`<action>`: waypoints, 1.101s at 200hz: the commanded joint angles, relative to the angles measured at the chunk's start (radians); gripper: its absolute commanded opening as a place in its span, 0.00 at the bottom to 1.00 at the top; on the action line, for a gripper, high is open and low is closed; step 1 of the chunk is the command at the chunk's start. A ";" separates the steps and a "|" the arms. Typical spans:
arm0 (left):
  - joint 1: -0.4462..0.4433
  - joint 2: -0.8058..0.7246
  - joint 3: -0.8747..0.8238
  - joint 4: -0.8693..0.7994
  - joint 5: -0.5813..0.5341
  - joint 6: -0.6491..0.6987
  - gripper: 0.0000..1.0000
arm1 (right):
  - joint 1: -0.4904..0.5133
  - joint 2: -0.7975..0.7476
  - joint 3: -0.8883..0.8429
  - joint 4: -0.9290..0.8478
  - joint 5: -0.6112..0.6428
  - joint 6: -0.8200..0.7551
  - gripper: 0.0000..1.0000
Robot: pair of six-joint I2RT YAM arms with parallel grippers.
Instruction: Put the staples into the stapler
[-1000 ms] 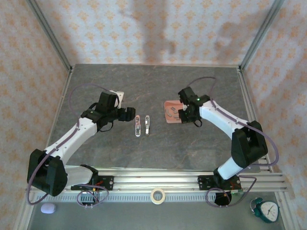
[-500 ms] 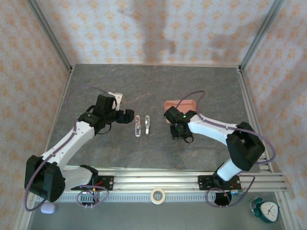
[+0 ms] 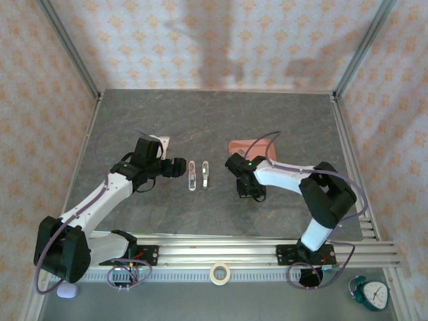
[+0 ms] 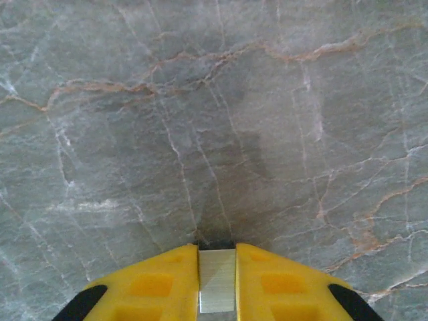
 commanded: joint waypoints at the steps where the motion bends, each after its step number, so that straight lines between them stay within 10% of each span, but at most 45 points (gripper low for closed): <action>1: 0.007 -0.018 -0.008 0.027 0.012 -0.023 0.89 | 0.004 0.041 0.032 -0.016 0.013 0.022 0.21; 64: 0.007 -0.028 0.003 -0.019 0.019 -0.042 0.89 | 0.001 -0.045 0.073 -0.143 0.013 0.046 0.38; 220: 0.007 -0.139 -0.191 0.046 0.150 -0.246 0.87 | -0.090 0.072 0.141 -0.147 -0.104 -0.032 0.32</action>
